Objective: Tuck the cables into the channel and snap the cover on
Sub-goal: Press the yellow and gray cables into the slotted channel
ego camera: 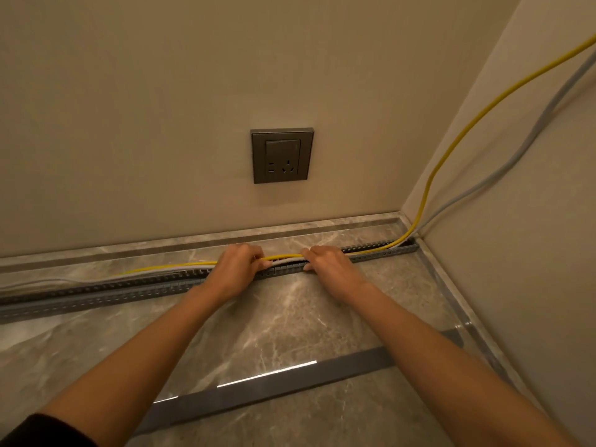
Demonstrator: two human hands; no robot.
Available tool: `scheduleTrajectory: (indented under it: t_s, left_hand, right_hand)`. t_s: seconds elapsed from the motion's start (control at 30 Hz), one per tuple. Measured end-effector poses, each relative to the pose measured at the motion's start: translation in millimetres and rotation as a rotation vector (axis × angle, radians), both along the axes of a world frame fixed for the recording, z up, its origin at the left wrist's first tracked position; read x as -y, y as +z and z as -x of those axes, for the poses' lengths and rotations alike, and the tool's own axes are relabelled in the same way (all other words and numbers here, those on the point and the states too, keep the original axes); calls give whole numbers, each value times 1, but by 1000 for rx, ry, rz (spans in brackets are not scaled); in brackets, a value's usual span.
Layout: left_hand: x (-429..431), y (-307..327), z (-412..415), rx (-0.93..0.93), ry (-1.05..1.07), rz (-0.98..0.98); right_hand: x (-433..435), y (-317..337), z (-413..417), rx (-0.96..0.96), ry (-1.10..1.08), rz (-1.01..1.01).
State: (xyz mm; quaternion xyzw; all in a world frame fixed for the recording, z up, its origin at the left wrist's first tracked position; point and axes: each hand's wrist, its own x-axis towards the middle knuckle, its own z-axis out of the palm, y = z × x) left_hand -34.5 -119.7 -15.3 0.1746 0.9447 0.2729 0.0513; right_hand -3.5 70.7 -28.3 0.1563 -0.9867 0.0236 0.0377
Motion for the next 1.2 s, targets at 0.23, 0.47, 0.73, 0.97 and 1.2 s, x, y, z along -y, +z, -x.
scheduleTrajectory:
  t_s: [0.23,0.47,0.73,0.97,1.2]
  left_hand:
    - [-6,-11,-9,-52,46,-17]
    - [-6,-23,-17,-165,23,-142]
    - [-14,-16,-15,-103,81,-34]
    - [-34,-1,1,136,201,-58]
    - [-21,1,8,239,89,-30]
  right_hand:
    - [-2,-18,-7,-99,-19,-78]
    - [-2,-20,-9,-139,-27,-160]
    - [0,-19,-9,-144,-52,-79]
    - [2,-15,-7,92,-140,111]
    - [42,-8,-20,163,-84,110]
